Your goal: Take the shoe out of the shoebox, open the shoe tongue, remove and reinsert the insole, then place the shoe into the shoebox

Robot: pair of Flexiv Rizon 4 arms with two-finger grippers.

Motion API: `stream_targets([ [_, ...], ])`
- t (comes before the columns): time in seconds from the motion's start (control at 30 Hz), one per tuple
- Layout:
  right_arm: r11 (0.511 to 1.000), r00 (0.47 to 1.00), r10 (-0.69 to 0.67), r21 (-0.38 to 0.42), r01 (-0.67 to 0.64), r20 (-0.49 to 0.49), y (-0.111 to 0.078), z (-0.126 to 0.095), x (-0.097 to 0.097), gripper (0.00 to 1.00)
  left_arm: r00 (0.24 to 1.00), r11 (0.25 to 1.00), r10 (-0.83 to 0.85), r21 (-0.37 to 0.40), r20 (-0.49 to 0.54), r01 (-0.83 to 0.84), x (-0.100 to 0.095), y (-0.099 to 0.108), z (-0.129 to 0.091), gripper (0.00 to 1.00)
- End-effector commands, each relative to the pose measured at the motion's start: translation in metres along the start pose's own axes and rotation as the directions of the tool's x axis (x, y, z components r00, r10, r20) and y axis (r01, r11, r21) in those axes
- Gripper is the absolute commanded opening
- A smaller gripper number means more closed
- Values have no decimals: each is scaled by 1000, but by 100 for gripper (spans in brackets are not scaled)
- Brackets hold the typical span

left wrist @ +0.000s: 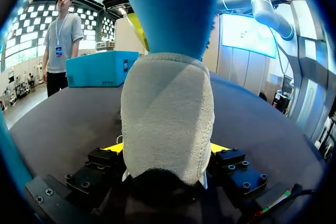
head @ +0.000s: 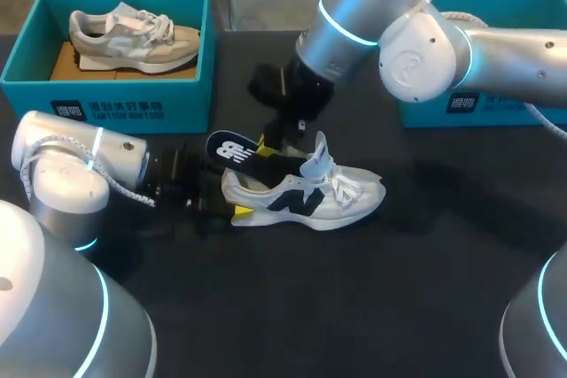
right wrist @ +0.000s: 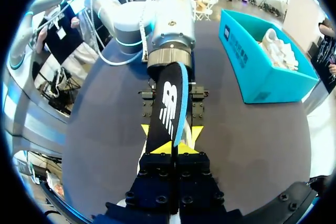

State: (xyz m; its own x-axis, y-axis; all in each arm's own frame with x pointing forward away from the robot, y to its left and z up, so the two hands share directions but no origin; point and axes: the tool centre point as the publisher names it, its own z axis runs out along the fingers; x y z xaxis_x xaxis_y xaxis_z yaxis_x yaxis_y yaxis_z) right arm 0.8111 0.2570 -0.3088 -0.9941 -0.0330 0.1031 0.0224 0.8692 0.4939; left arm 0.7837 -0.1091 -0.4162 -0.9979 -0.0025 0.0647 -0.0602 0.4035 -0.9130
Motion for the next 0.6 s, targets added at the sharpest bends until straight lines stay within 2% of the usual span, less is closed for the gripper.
stream_targets([
  [0.03, 1000, 1000, -11, -2, 11, -7, 9, 4, -3, 0, 1000, 1000, -1, -2, -1, 1, 0, 1, 1, 0],
  [0.23, 1000, 1000, -3, 1, 3, -9, 7, 6, -2, 0, 1000, 1000, -1, -2, -1, 1, 0, 1, 1, 0],
  [0.27, 1000, 1000, 3, -4, -3, -12, 6, 6, -1, 16, 1000, 1000, -1, -2, -1, 1, 0, 1, 1, 0],
  [0.3, 1000, 1000, 5, -5, -5, -13, 5, 6, -1, 28, 1000, 1000, -1, -2, -1, 1, 0, 1, 1, 0],
  [0.33, 1000, 1000, 8, -6, -9, -17, 5, 6, 0, 32, 1000, 1000, -1, -2, -1, 1, 0, 1, 1, 0],
  [0.43, 1000, 999, 10, 0, -10, -38, 5, 5, 3, 40, 1000, 1000, -1, -2, -1, 1, 0, 1, 1, 0],
  [0.6, 1000, 994, 18, -16, -19, -107, 1, -1, 4, 45, 1000, 1000, -1, -2, -1, 1, 0, 1, 1, 0],
])
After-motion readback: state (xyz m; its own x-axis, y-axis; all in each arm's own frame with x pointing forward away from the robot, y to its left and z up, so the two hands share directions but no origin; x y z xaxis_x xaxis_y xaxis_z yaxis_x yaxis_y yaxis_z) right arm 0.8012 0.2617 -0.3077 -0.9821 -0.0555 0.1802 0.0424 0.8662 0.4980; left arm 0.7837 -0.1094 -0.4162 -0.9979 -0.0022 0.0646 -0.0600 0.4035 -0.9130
